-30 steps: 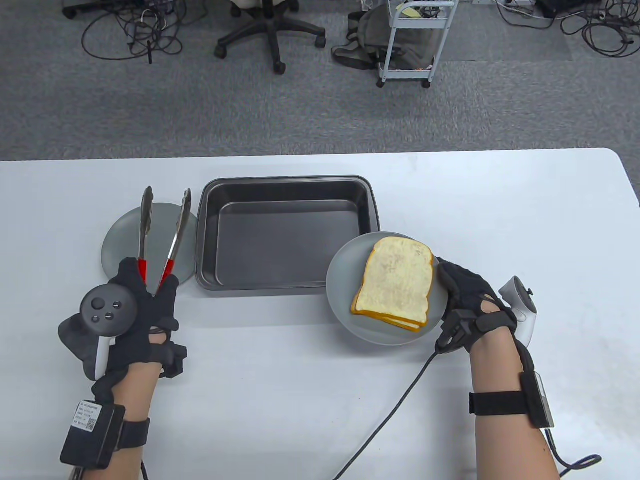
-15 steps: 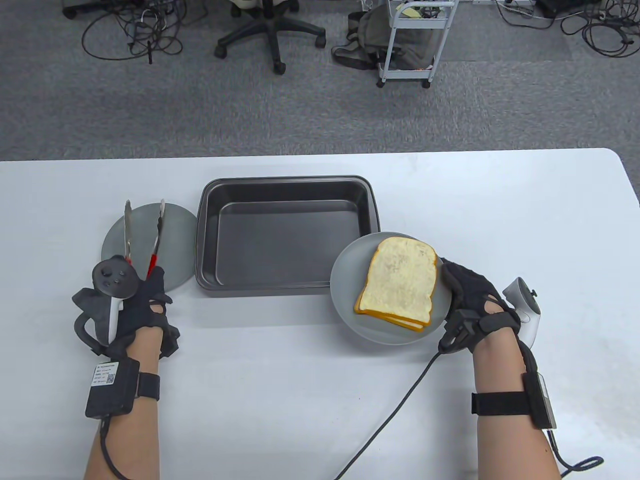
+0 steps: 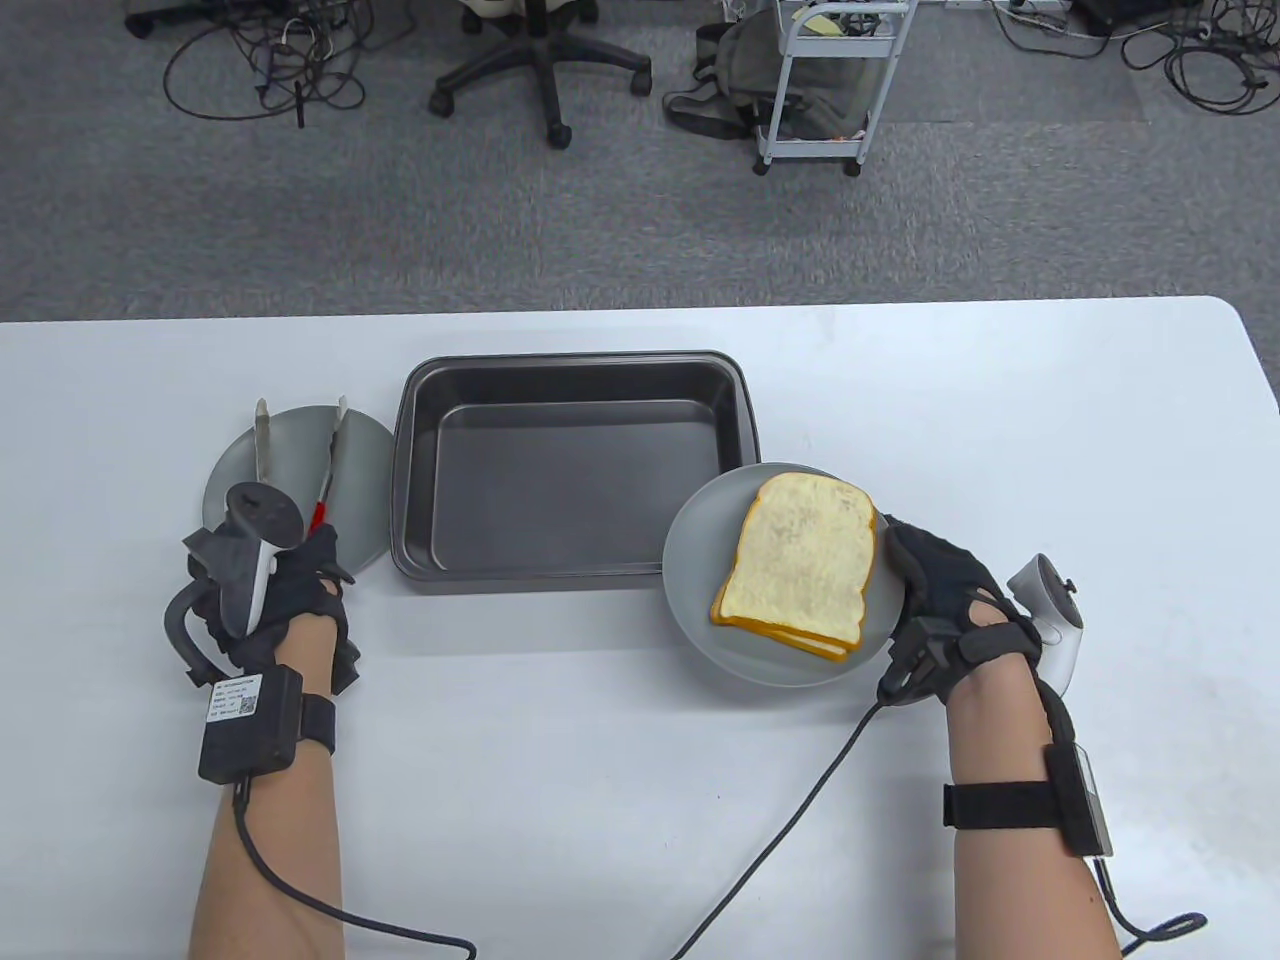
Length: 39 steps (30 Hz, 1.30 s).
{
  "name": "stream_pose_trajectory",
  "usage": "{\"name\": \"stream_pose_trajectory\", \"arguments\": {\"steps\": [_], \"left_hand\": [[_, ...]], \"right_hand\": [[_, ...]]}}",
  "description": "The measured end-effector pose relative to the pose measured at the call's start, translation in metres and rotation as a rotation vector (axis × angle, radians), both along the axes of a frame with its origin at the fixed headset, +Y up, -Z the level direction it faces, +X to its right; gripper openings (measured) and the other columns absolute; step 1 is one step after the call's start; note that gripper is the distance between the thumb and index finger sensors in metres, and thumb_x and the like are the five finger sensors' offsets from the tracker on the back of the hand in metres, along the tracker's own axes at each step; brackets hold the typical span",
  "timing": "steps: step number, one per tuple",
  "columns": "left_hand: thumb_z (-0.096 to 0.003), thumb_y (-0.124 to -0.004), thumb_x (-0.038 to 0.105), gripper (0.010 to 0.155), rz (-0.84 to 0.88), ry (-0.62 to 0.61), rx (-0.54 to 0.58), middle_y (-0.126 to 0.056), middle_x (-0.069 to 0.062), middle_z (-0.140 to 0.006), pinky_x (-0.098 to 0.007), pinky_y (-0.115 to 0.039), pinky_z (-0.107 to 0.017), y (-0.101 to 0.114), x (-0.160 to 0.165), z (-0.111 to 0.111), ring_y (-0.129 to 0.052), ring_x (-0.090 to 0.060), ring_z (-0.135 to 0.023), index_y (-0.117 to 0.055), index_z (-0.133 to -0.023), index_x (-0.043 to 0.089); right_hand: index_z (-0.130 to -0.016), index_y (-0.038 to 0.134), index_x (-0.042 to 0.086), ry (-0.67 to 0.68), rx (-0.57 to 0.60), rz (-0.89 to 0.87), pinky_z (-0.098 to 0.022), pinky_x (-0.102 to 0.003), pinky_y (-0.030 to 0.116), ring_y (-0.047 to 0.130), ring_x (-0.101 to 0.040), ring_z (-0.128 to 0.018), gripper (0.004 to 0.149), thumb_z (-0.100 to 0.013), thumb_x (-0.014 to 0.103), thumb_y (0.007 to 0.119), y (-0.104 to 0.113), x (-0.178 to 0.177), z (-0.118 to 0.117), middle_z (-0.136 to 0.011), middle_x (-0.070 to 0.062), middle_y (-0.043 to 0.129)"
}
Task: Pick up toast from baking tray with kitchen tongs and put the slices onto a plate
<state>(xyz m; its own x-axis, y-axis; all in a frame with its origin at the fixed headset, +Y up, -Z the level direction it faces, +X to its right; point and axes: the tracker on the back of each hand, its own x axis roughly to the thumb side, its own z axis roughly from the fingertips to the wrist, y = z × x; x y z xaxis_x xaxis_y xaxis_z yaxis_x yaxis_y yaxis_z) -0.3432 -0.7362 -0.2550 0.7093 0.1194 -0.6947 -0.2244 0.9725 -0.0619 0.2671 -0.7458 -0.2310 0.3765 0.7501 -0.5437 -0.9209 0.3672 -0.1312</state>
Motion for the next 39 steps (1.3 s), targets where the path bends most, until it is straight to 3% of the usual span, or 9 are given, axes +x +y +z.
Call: {"name": "stream_pose_trajectory", "arguments": {"steps": [5,7,14,23,25,29,39], "left_hand": [[-0.0442,-0.079,0.068,0.088,0.017,-0.009,-0.012,-0.065,-0.007,-0.104,-0.054,-0.062,-0.072,0.002,-0.001,0.002,-0.062,-0.037,-0.095,-0.042,-0.109,0.021],[-0.0444,-0.077,0.069,0.089,0.024,-0.019,0.005,-0.051,-0.013,-0.112,-0.058,-0.057,-0.074,0.006,0.001,0.004,-0.052,-0.040,-0.099,-0.038,-0.110,0.022],[-0.0448,-0.075,0.069,0.088,0.000,-0.155,0.080,-0.038,-0.015,-0.117,-0.063,-0.054,-0.076,0.037,0.021,0.018,-0.047,-0.042,-0.105,-0.035,-0.110,0.025],[-0.0452,-0.071,0.066,0.083,-0.104,-0.459,0.185,-0.038,-0.011,-0.119,-0.063,-0.054,-0.077,0.076,0.062,0.071,-0.049,-0.044,-0.106,-0.039,-0.110,0.026],[-0.0459,-0.069,0.060,0.076,-0.103,-0.528,0.204,-0.045,-0.010,-0.118,-0.064,-0.055,-0.076,0.078,0.069,0.083,-0.052,-0.043,-0.106,-0.045,-0.109,0.026],[-0.0447,-0.066,0.063,0.077,-0.105,-0.626,0.239,-0.048,-0.011,-0.117,-0.063,-0.057,-0.075,0.080,0.077,0.107,-0.056,-0.043,-0.105,-0.047,-0.109,0.026],[-0.0421,-0.060,0.068,0.080,-0.069,-0.727,0.289,-0.054,-0.012,-0.117,-0.065,-0.058,-0.074,0.072,0.086,0.162,-0.059,-0.045,-0.104,-0.051,-0.109,0.026]], "right_hand": [[-0.091,0.082,0.010,-0.001,-0.001,0.006,-0.040,-0.054,0.097,0.108,-0.044,-0.057,0.054,-0.044,0.036,0.083,0.000,0.000,0.000,-0.082,-0.024,0.096],[-0.091,0.082,0.010,-0.003,-0.001,0.006,-0.039,-0.054,0.097,0.108,-0.044,-0.057,0.054,-0.044,0.036,0.083,0.000,0.001,0.000,-0.082,-0.024,0.096],[-0.091,0.082,0.010,0.001,0.001,0.016,-0.039,-0.054,0.097,0.108,-0.044,-0.057,0.054,-0.044,0.036,0.083,-0.001,0.002,0.001,-0.082,-0.024,0.095],[-0.091,0.082,0.010,0.013,0.003,0.018,-0.039,-0.054,0.097,0.109,-0.044,-0.057,0.054,-0.044,0.036,0.083,-0.002,0.000,0.001,-0.082,-0.024,0.096],[-0.091,0.082,0.010,0.023,0.005,0.022,-0.039,-0.054,0.097,0.109,-0.043,-0.057,0.054,-0.044,0.036,0.083,-0.002,-0.002,0.000,-0.082,-0.024,0.096],[-0.091,0.082,0.010,0.031,0.007,0.018,-0.039,-0.054,0.097,0.109,-0.044,-0.057,0.054,-0.044,0.036,0.083,-0.003,-0.003,0.000,-0.082,-0.024,0.095],[-0.091,0.082,0.010,0.034,0.011,0.018,-0.039,-0.054,0.097,0.109,-0.043,-0.057,0.054,-0.044,0.037,0.083,-0.004,-0.004,0.000,-0.082,-0.024,0.096]]}}
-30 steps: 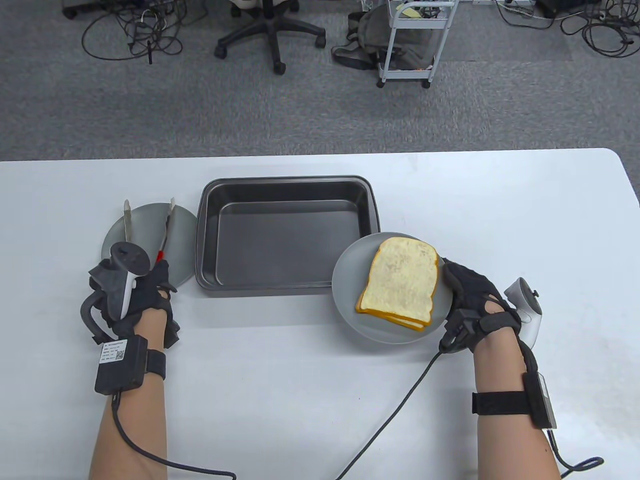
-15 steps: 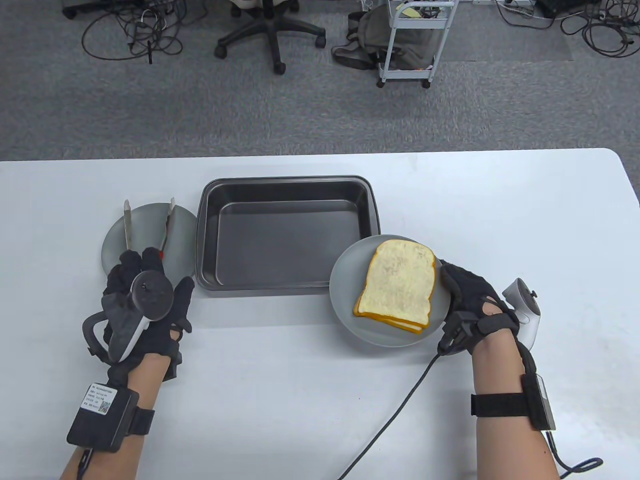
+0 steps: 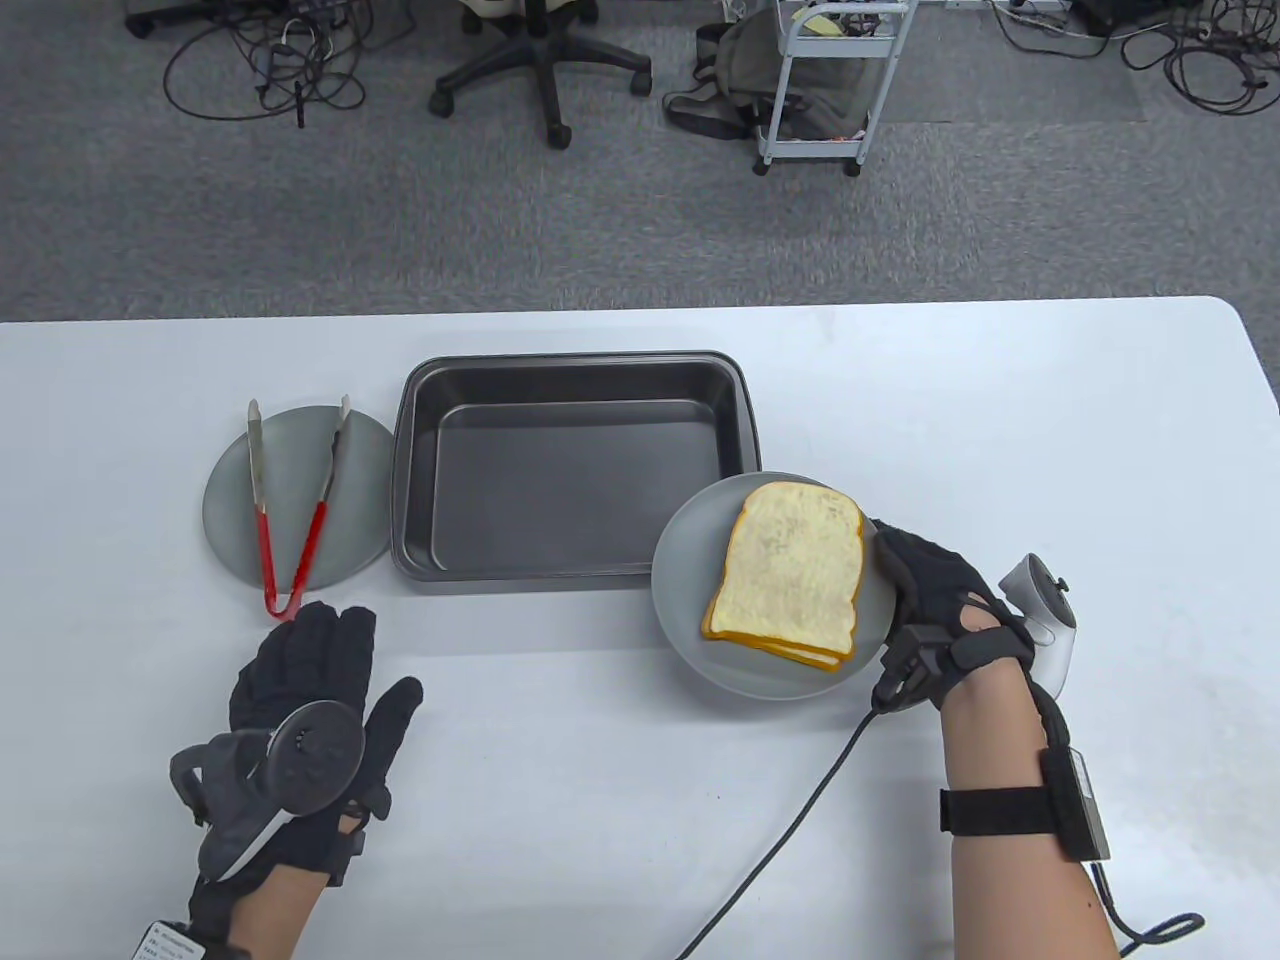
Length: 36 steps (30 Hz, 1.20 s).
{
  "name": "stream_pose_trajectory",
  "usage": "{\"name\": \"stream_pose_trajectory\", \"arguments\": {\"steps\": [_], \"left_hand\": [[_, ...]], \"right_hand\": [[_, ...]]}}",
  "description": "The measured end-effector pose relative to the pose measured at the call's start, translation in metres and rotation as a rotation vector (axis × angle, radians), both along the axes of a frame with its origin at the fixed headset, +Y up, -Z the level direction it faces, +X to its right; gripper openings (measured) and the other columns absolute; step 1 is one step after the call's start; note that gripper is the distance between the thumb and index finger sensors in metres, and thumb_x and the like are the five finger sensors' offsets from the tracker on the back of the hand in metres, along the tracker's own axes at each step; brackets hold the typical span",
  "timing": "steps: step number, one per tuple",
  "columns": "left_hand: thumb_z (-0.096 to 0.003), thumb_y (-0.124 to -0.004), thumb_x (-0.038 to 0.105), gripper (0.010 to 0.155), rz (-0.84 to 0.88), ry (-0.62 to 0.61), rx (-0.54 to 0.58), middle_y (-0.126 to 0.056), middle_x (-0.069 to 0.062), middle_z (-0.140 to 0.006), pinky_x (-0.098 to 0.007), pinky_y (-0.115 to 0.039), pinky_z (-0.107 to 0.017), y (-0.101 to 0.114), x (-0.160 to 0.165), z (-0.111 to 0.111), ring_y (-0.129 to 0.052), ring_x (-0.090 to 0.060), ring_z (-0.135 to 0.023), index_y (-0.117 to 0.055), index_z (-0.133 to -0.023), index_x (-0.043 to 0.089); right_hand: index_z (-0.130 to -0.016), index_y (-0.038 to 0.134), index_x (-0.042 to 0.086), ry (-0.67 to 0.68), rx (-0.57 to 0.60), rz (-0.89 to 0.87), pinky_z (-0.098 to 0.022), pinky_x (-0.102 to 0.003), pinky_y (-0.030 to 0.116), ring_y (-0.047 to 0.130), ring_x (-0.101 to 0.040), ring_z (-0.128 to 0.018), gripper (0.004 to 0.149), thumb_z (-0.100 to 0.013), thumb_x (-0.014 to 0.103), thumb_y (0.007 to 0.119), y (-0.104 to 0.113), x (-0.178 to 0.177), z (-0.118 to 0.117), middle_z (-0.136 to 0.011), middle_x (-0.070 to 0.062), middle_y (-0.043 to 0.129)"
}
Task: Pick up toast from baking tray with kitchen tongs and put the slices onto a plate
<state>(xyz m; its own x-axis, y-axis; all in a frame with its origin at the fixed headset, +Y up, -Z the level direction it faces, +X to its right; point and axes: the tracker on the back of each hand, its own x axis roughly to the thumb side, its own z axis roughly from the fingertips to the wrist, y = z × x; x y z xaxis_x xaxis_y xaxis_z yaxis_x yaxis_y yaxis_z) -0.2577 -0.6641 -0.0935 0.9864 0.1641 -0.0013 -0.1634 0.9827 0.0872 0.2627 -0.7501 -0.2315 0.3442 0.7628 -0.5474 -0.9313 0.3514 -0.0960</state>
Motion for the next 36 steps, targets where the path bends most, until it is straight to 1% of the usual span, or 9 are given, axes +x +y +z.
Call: {"name": "stream_pose_trajectory", "arguments": {"steps": [5,11,13,15,17,20,26,31,36], "left_hand": [[-0.0419,-0.059,0.070,0.080,-0.052,-0.043,0.018,-0.058,-0.011,-0.117,-0.066,-0.059,-0.074,-0.011,0.008,0.010,-0.062,-0.045,-0.105,-0.053,-0.109,0.027],[-0.0424,-0.059,0.070,0.079,-0.117,-0.082,0.088,-0.060,-0.010,-0.117,-0.066,-0.059,-0.074,-0.032,0.011,0.009,-0.063,-0.044,-0.105,-0.055,-0.109,0.028],[-0.0427,-0.060,0.070,0.078,-0.143,-0.082,0.080,-0.059,-0.008,-0.117,-0.067,-0.058,-0.074,-0.039,0.011,0.006,-0.062,-0.045,-0.106,-0.054,-0.109,0.030],[-0.0430,-0.060,0.070,0.077,-0.155,-0.073,0.047,-0.059,-0.008,-0.118,-0.067,-0.057,-0.075,-0.042,0.011,0.002,-0.061,-0.044,-0.107,-0.054,-0.109,0.030],[-0.0430,-0.062,0.070,0.076,-0.174,-0.068,0.045,-0.059,-0.007,-0.118,-0.068,-0.056,-0.076,-0.045,0.011,-0.002,-0.060,-0.044,-0.107,-0.055,-0.109,0.031],[-0.0429,-0.061,0.071,0.077,-0.206,-0.061,0.037,-0.059,-0.007,-0.118,-0.069,-0.055,-0.076,-0.048,0.009,-0.006,-0.059,-0.044,-0.108,-0.055,-0.109,0.032],[-0.0427,-0.062,0.071,0.077,-0.211,-0.050,0.028,-0.059,-0.007,-0.118,-0.070,-0.053,-0.076,-0.051,0.005,-0.010,-0.058,-0.045,-0.108,-0.055,-0.109,0.032],[-0.0426,-0.062,0.071,0.077,-0.195,-0.053,0.028,-0.060,-0.007,-0.118,-0.070,-0.052,-0.076,-0.049,0.003,-0.010,-0.058,-0.044,-0.108,-0.055,-0.109,0.032],[-0.0424,-0.063,0.072,0.078,-0.185,-0.056,0.031,-0.060,-0.008,-0.118,-0.070,-0.052,-0.076,-0.047,0.004,-0.008,-0.058,-0.044,-0.108,-0.056,-0.109,0.032]], "right_hand": [[-0.091,0.082,0.010,0.000,0.002,0.006,-0.039,-0.054,0.097,0.109,-0.044,-0.057,0.054,-0.044,0.037,0.083,0.000,0.000,0.000,-0.082,-0.024,0.096],[-0.091,0.082,0.010,0.004,0.003,0.015,-0.039,-0.054,0.097,0.109,-0.044,-0.057,0.054,-0.044,0.037,0.083,-0.001,0.001,0.001,-0.081,-0.024,0.096],[-0.091,0.082,0.010,0.004,0.002,0.021,-0.039,-0.054,0.097,0.109,-0.044,-0.057,0.054,-0.044,0.037,0.083,-0.002,0.001,0.001,-0.082,-0.024,0.096],[-0.091,0.082,0.010,0.010,-0.001,0.032,-0.039,-0.054,0.097,0.109,-0.044,-0.057,0.054,-0.044,0.036,0.083,-0.003,0.001,0.001,-0.081,-0.024,0.096],[-0.091,0.082,0.010,0.012,-0.002,0.041,-0.039,-0.054,0.096,0.109,-0.044,-0.057,0.054,-0.044,0.036,0.083,-0.003,0.001,0.001,-0.081,-0.024,0.096],[-0.091,0.082,0.010,0.013,-0.001,0.046,-0.039,-0.054,0.096,0.108,-0.044,-0.057,0.054,-0.044,0.036,0.083,-0.003,-0.001,0.001,-0.081,-0.025,0.096],[-0.091,0.082,0.010,0.028,0.018,0.042,-0.039,-0.054,0.097,0.109,-0.044,-0.057,0.054,-0.044,0.037,0.082,0.002,-0.006,0.003,-0.081,-0.024,0.096],[-0.090,0.083,0.010,0.034,0.006,0.024,-0.039,-0.054,0.097,0.109,-0.043,-0.057,0.053,-0.044,0.036,0.082,0.004,-0.012,0.010,-0.081,-0.024,0.096],[-0.090,0.083,0.010,0.085,0.007,0.080,-0.039,-0.054,0.097,0.109,-0.043,-0.056,0.053,-0.044,0.036,0.082,0.011,-0.017,0.021,-0.080,-0.024,0.097]]}}
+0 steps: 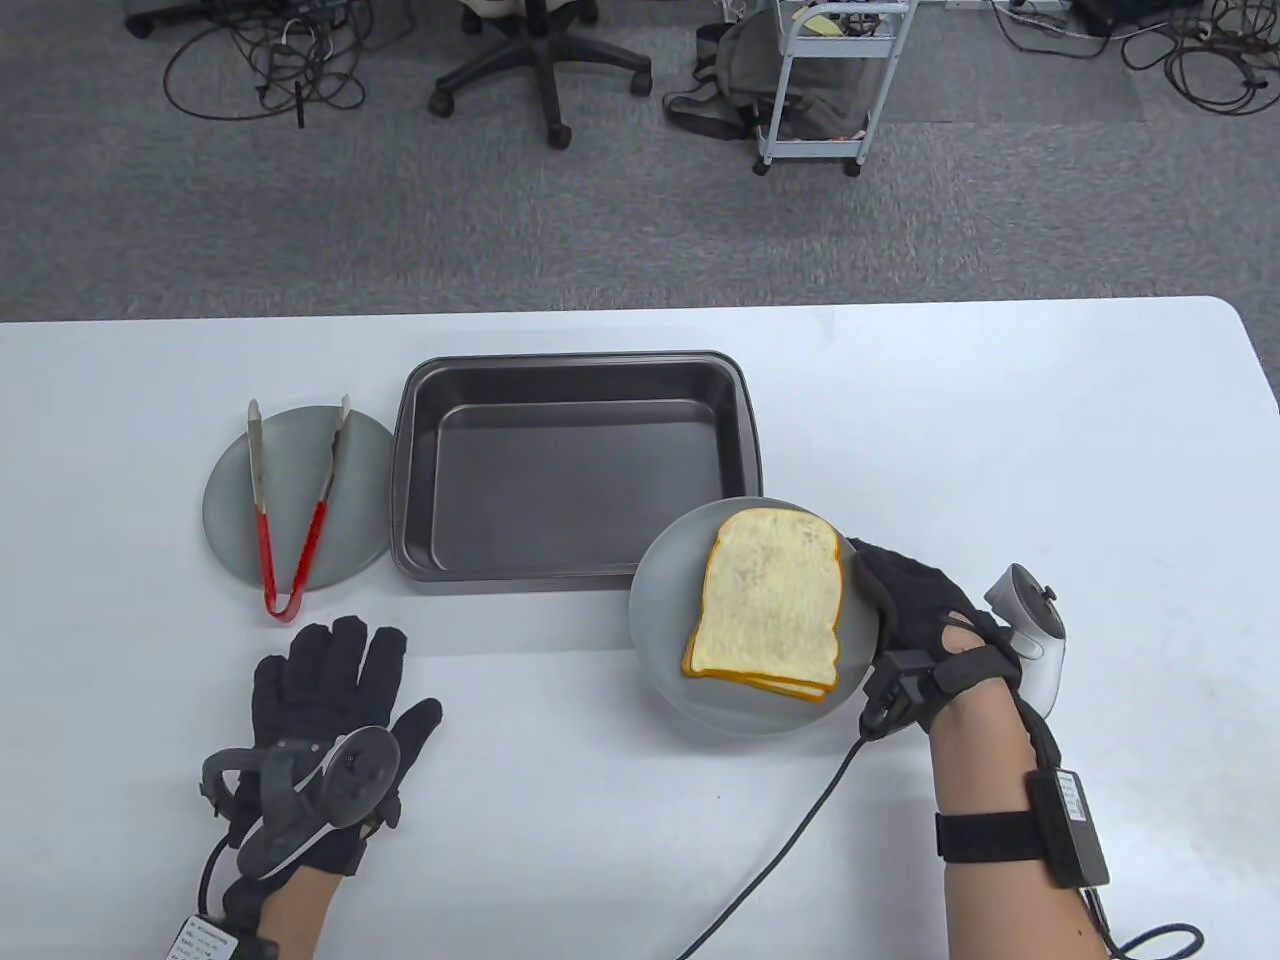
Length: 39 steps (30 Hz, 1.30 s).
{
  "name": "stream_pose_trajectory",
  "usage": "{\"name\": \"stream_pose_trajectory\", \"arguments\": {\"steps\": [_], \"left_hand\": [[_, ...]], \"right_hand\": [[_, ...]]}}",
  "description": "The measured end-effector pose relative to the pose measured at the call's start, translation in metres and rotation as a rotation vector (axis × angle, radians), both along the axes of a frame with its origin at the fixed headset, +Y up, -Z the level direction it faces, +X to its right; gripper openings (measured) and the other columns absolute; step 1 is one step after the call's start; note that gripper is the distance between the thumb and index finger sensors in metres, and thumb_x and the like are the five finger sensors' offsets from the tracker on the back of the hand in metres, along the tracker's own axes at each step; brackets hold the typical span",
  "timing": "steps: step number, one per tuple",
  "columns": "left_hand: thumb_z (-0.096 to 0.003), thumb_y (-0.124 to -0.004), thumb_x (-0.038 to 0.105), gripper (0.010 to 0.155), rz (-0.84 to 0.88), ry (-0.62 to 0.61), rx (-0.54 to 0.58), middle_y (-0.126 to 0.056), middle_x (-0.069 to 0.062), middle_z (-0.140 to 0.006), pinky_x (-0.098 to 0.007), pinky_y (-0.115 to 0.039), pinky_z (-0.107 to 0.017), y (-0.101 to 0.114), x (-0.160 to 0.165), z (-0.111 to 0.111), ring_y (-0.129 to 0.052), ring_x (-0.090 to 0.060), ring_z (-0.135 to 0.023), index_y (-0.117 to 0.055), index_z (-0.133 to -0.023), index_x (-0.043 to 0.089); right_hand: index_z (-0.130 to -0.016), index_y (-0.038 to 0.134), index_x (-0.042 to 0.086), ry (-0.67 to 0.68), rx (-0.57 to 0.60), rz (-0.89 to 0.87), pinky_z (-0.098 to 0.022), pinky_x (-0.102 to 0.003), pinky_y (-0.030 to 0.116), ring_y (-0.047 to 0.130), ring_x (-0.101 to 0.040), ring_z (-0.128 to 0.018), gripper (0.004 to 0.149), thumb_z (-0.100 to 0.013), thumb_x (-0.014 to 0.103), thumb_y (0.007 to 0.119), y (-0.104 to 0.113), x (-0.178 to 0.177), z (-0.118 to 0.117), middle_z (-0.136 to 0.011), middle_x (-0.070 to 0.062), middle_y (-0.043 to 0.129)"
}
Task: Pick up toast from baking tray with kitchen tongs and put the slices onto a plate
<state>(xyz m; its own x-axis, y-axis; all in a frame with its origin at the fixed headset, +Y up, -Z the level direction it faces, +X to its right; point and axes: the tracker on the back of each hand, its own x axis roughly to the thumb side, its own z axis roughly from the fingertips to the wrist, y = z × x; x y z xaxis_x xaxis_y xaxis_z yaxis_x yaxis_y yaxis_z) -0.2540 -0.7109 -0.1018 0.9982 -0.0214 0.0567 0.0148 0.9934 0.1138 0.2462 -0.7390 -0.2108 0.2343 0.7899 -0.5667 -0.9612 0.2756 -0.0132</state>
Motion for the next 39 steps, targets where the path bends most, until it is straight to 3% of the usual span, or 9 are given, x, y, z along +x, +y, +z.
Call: {"name": "stream_pose_trajectory", "arguments": {"steps": [7,13,25,29,39], "left_hand": [[-0.0424,-0.064,0.072,0.078,0.017,-0.004,0.008,-0.062,-0.007,-0.117,-0.070,-0.052,-0.076,0.001,-0.001,0.001,-0.059,-0.044,-0.107,-0.057,-0.109,0.031],[-0.0425,-0.063,0.072,0.078,0.027,-0.004,0.002,-0.063,-0.008,-0.117,-0.071,-0.053,-0.076,0.000,-0.002,0.001,-0.060,-0.044,-0.107,-0.057,-0.109,0.031],[-0.0421,-0.063,0.073,0.079,0.039,-0.007,-0.012,-0.064,-0.009,-0.116,-0.070,-0.053,-0.075,0.001,-0.003,0.001,-0.061,-0.044,-0.107,-0.058,-0.108,0.030],[-0.0421,-0.063,0.073,0.079,0.042,-0.007,-0.012,-0.064,-0.009,-0.116,-0.071,-0.053,-0.075,0.001,-0.003,0.000,-0.061,-0.044,-0.107,-0.058,-0.108,0.030],[-0.0422,-0.063,0.073,0.078,0.054,-0.014,-0.023,-0.064,-0.009,-0.116,-0.071,-0.052,-0.076,0.000,-0.002,-0.001,-0.060,-0.044,-0.107,-0.058,-0.108,0.031]], "right_hand": [[-0.090,0.083,0.010,0.077,-0.017,0.044,-0.039,-0.054,0.097,0.110,-0.043,-0.056,0.052,-0.044,0.035,0.082,-0.003,-0.001,0.020,-0.080,-0.024,0.098],[-0.089,0.084,0.010,0.122,-0.061,0.098,-0.039,-0.055,0.097,0.110,-0.043,-0.056,0.052,-0.044,0.035,0.082,-0.024,0.000,0.032,-0.079,-0.024,0.098],[-0.089,0.084,0.009,0.141,-0.111,0.308,-0.039,-0.053,0.097,0.110,-0.041,-0.058,0.052,-0.044,0.034,0.081,-0.045,0.001,0.025,-0.080,-0.023,0.097],[-0.087,0.087,0.009,0.137,-0.090,0.418,-0.038,-0.052,0.098,0.111,-0.039,-0.057,0.051,-0.044,0.034,0.082,-0.039,0.001,0.020,-0.079,-0.022,0.098],[-0.079,0.098,0.019,0.217,0.022,0.924,-0.035,-0.047,0.092,0.106,-0.034,-0.049,0.043,-0.041,0.036,0.090,-0.008,-0.011,0.002,-0.071,-0.017,0.102]]}}
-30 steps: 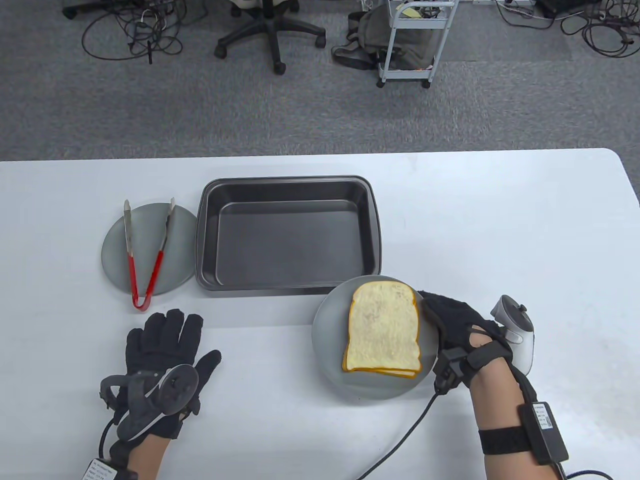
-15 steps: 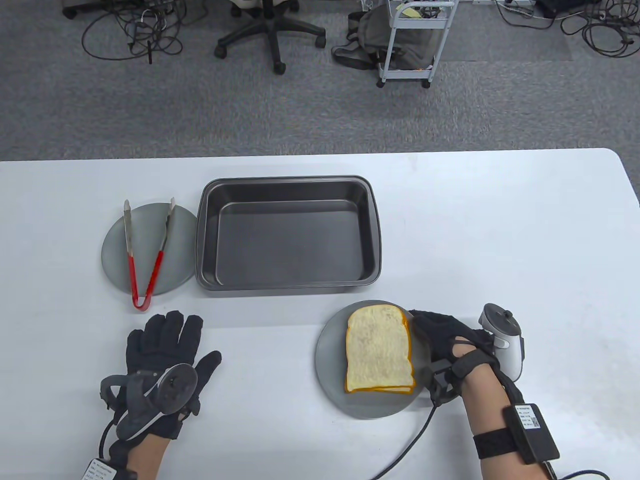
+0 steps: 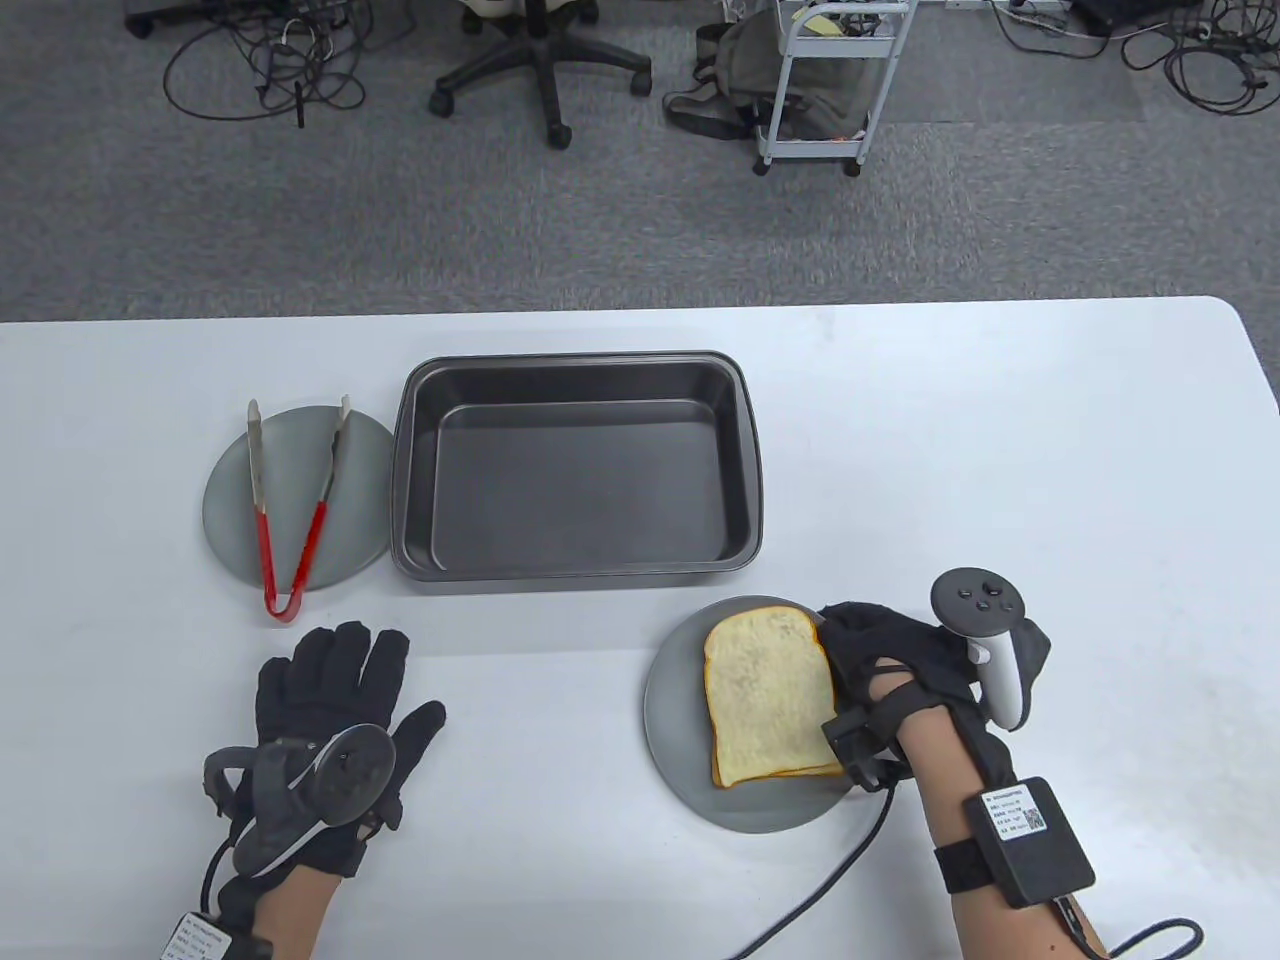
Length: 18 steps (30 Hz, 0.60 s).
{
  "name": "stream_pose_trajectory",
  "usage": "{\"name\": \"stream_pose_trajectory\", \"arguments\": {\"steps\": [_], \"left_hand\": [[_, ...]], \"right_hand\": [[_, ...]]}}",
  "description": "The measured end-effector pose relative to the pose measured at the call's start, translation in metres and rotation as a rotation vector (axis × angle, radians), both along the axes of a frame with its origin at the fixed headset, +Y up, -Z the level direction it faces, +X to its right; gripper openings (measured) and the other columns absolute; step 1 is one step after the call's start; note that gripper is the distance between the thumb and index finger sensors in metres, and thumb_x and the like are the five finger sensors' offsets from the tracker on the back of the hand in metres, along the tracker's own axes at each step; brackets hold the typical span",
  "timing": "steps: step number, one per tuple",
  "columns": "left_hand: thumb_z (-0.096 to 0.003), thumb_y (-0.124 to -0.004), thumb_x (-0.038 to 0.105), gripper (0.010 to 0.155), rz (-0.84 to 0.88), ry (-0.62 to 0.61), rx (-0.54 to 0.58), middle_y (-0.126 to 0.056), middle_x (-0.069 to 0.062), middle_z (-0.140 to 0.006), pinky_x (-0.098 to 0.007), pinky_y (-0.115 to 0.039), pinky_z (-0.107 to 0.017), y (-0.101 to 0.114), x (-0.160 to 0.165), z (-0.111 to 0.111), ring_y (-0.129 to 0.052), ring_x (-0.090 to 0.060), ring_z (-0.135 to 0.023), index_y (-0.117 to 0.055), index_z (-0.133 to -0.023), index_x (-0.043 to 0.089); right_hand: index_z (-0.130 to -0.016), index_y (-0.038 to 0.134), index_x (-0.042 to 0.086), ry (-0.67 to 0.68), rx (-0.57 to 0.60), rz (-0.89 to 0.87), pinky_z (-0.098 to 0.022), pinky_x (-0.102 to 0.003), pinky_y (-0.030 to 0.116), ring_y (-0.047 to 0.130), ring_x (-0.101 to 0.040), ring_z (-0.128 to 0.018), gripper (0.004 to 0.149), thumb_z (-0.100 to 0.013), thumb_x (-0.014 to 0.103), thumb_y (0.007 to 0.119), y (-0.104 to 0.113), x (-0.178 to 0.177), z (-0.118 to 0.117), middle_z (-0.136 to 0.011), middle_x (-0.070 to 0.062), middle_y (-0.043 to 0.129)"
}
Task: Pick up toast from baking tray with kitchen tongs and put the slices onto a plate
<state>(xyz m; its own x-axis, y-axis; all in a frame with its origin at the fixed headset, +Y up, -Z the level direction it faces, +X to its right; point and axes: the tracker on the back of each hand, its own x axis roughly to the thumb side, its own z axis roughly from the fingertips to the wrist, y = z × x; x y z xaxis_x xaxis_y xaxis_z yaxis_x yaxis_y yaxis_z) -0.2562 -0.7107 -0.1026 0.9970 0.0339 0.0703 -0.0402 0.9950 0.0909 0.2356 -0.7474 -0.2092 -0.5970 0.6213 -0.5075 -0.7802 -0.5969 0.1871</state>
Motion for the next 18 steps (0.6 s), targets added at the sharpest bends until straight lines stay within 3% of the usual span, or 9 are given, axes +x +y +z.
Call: {"name": "stream_pose_trajectory", "arguments": {"steps": [9,13,18], "left_hand": [[-0.0422,-0.063,0.073,0.079,-0.008,0.010,-0.005,-0.064,-0.009,-0.116,-0.071,-0.051,-0.076,0.000,0.000,-0.001,-0.060,-0.044,-0.107,-0.058,-0.108,0.030],[-0.0422,-0.063,0.073,0.079,-0.021,0.013,-0.007,-0.064,-0.009,-0.116,-0.071,-0.051,-0.076,-0.001,0.000,-0.001,-0.060,-0.044,-0.107,-0.058,-0.108,0.030],[-0.0423,-0.063,0.073,0.079,-0.030,0.012,-0.008,-0.064,-0.009,-0.116,-0.071,-0.051,-0.076,-0.001,0.001,-0.001,-0.060,-0.044,-0.107,-0.057,-0.108,0.031]], "right_hand": [[-0.075,0.102,0.019,0.078,0.036,0.191,-0.030,-0.042,0.090,0.102,-0.030,-0.045,0.041,-0.038,0.035,0.095,0.000,-0.004,-0.008,-0.066,-0.014,0.101],[-0.075,0.102,0.022,0.157,0.088,0.373,-0.029,-0.038,0.092,0.102,-0.029,-0.046,0.039,-0.037,0.032,0.099,0.010,-0.010,-0.007,-0.068,-0.012,0.101],[-0.076,0.101,0.023,0.160,0.115,0.373,-0.028,-0.039,0.093,0.103,-0.029,-0.045,0.039,-0.037,0.032,0.099,0.016,-0.010,-0.002,-0.069,-0.012,0.101]]}}
